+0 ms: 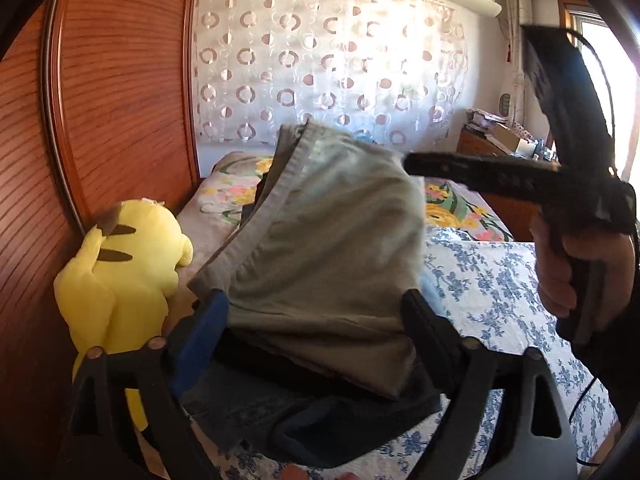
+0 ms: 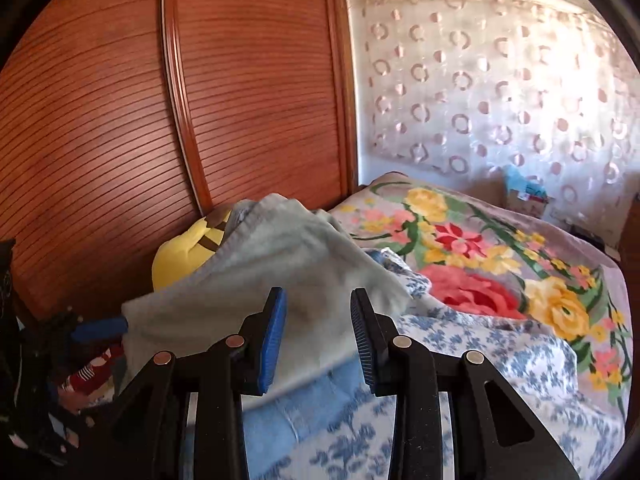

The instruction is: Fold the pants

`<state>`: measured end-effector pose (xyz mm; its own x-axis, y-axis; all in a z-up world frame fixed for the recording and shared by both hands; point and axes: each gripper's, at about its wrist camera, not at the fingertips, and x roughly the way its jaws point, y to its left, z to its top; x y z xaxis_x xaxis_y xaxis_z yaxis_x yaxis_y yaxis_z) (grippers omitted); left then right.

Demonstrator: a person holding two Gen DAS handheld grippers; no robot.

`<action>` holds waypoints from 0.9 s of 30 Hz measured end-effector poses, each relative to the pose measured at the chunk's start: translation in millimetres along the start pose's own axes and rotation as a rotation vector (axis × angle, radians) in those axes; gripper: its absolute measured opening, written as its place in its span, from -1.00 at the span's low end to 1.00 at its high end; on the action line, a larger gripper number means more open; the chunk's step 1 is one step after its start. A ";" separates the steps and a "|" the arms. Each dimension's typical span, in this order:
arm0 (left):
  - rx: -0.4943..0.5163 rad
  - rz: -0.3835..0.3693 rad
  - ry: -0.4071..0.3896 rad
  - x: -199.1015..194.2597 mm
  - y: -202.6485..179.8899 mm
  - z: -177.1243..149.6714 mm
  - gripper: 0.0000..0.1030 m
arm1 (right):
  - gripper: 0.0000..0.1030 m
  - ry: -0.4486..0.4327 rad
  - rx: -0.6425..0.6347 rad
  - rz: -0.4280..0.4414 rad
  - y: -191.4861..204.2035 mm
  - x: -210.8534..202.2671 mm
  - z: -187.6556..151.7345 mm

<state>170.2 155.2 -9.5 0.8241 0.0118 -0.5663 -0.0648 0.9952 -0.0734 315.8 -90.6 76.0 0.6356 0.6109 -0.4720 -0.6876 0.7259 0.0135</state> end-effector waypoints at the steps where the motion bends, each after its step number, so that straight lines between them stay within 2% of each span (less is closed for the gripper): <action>1: 0.005 0.003 -0.007 -2.9 -3.0 0.4 0.78 | -0.33 -0.003 0.006 -0.004 0.5 -6.3 -3.7; 7: 0.045 -0.020 -0.038 -16.7 -23.6 2.5 0.87 | -0.32 -0.020 0.034 -0.033 7.1 -43.6 -25.9; 9: 0.059 -0.028 -0.046 -21.1 -31.6 2.1 0.98 | -0.32 -0.024 0.037 -0.046 9.5 -54.9 -34.3; 18: 0.111 -0.079 -0.065 -34.4 -69.0 -1.8 0.99 | -0.32 -0.054 0.093 -0.116 15.4 -107.0 -67.7; 27: 0.131 -0.109 -0.090 -48.0 -98.3 -7.9 0.99 | 0.00 -0.088 0.131 -0.217 38.1 -145.6 -89.7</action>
<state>132.6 56.1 18.3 0.8698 -0.0937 -0.4845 0.0967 0.9951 -0.0190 165.6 -180.3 66.2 0.7952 0.4577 -0.3977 -0.4846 0.8740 0.0367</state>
